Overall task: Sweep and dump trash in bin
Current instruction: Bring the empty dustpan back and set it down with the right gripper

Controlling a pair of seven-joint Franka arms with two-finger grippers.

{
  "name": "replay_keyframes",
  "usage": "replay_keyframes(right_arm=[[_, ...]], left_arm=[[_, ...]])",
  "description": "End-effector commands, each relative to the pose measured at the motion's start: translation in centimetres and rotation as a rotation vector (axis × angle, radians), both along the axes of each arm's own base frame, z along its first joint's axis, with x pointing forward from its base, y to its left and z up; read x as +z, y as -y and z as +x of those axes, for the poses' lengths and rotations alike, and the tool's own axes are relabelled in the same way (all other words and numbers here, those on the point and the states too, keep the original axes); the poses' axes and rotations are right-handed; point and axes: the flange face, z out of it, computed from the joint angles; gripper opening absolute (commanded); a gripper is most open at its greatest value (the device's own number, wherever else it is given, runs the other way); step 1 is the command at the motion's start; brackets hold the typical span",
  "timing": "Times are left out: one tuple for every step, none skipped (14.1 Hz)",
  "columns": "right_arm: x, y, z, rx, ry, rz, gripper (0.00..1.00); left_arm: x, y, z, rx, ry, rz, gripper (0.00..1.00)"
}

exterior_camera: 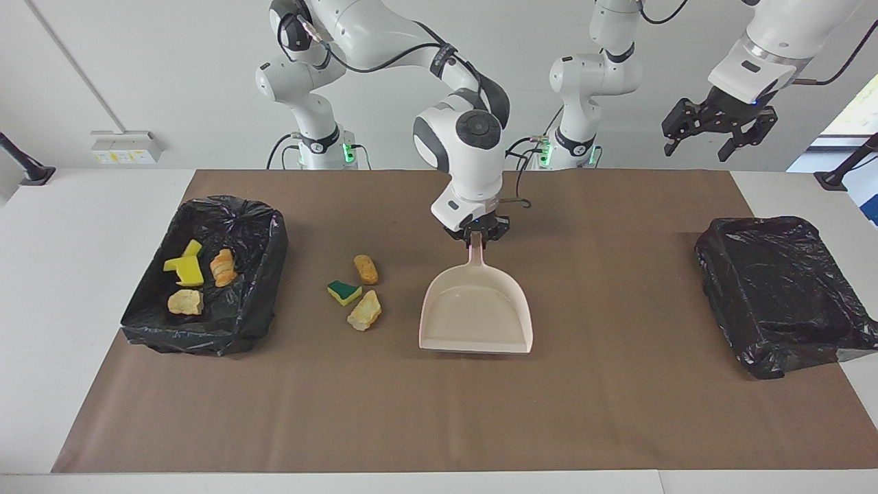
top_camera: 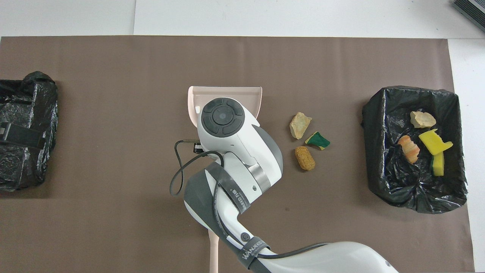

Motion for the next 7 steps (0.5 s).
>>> replay_keyframes(right_arm=[[-0.6,-0.5,1.3,-0.035,0.002,0.023,0.00],[-1.4,-1.1,1.1,-0.029,0.008,0.028,0.00],[-2.1,-2.1,0.5,-0.011,0.005,0.024,0.00],[-2.6,-1.9,0.6,-0.005,0.000,0.022,0.00],[-2.6,-1.4,1.2,0.004,0.007,0.034,0.00],[-3.1,-0.9,1.7,0.030,0.019,0.058,0.03],[-3.6,-0.9,1.4,0.049,0.017,0.061,0.04]], left_arm=[[0.2,-0.4,-0.6,0.004,-0.007,0.002,1.00],[0.2,-0.4,-0.6,0.004,-0.009,0.002,1.00],[0.2,-0.3,-0.6,0.003,-0.007,0.002,1.00],[0.2,-0.3,-0.6,0.003,-0.007,0.002,1.00],[0.2,-0.3,-0.6,0.003,-0.007,0.002,1.00],[0.2,-0.3,-0.6,0.003,-0.009,0.002,1.00],[0.2,-0.4,-0.6,0.003,-0.007,0.003,1.00]])
